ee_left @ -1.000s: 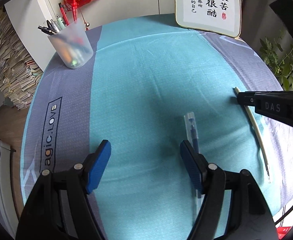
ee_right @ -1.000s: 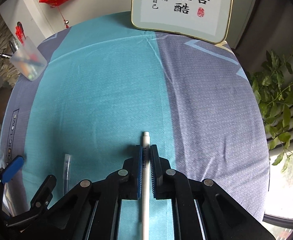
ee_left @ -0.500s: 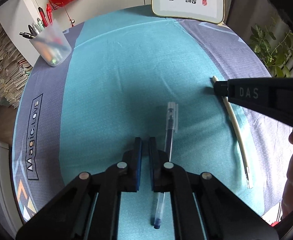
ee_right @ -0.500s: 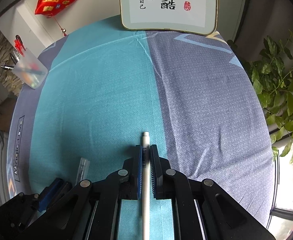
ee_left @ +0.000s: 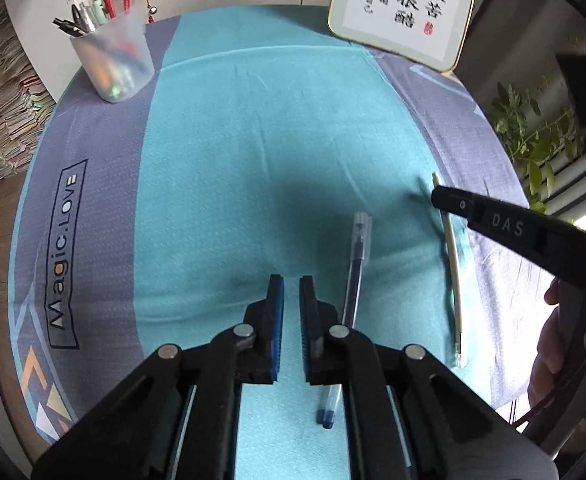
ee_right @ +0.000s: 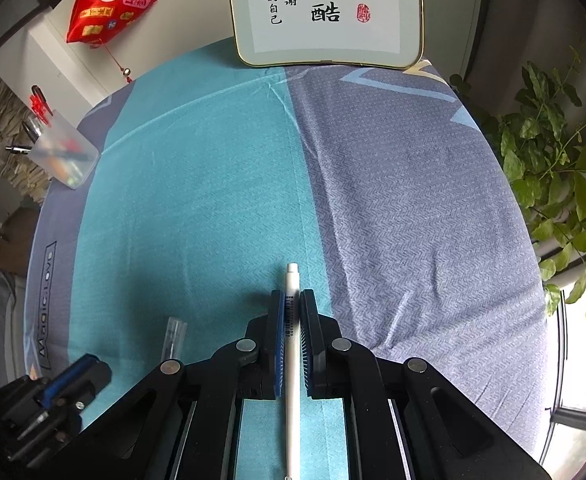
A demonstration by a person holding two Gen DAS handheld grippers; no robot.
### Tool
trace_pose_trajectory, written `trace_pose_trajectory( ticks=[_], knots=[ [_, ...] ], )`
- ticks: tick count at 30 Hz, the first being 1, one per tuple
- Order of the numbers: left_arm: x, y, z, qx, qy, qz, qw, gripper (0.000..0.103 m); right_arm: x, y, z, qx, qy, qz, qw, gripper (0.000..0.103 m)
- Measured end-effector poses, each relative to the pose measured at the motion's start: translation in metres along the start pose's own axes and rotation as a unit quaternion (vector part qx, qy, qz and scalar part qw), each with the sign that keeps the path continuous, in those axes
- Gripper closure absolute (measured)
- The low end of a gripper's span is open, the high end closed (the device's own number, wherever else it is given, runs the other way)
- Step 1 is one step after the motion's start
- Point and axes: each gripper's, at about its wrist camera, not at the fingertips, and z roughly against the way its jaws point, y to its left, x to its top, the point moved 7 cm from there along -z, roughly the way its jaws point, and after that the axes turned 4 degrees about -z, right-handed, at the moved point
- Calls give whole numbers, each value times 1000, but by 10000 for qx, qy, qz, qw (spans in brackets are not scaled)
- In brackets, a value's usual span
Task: Organize stationery
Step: 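Grasp the clear blue-ink pen with the left tool while the right holds the white pen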
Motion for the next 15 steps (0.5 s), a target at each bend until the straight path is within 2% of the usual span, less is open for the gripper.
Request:
trace_pose_trajectory(
  ticks=[1, 2, 4, 5, 6, 8, 9, 10, 12, 15],
  knots=[
    [-2, -6, -6, -2, 111, -113, 9999, 82, -1, 0, -1, 5, 17, -13, 10000, 95],
    [-5, -12, -11, -10, 188, -260, 9995, 75, -1, 1, -1, -4, 33, -21, 10000, 95],
    [-7, -26, -15, 31, 143, -596, 9981, 43, -2, 1, -1, -3, 55, -31, 10000, 95],
    [-9, -31, -17, 78, 161, -720, 9972, 38, -3, 0, -1, 1, 52, -45, 10000, 95],
    [-10, -33, -19, 130, 151, -764, 9969, 37, -2, -1, 0, 2, 48, -59, 10000, 95],
    [-8, -30, -19, 104, 84, -612, 9980, 43, -2, -3, 1, 25, 47, -106, 9999, 95],
    [-6, -27, -18, 155, 79, -520, 9985, 56, -1, -4, 1, 35, 47, -134, 9999, 95],
    [-5, -24, -17, 78, 108, -441, 9989, 75, -1, -5, 2, 43, 45, -151, 9999, 95],
    [-4, -23, -13, -315, 236, -298, 9988, 87, -1, -6, 3, 59, 51, -166, 9998, 95],
    [-2, -20, 4, -242, 37, -208, 9995, 79, 1, -9, 6, 81, 22, -183, 9998, 95]
  ],
)
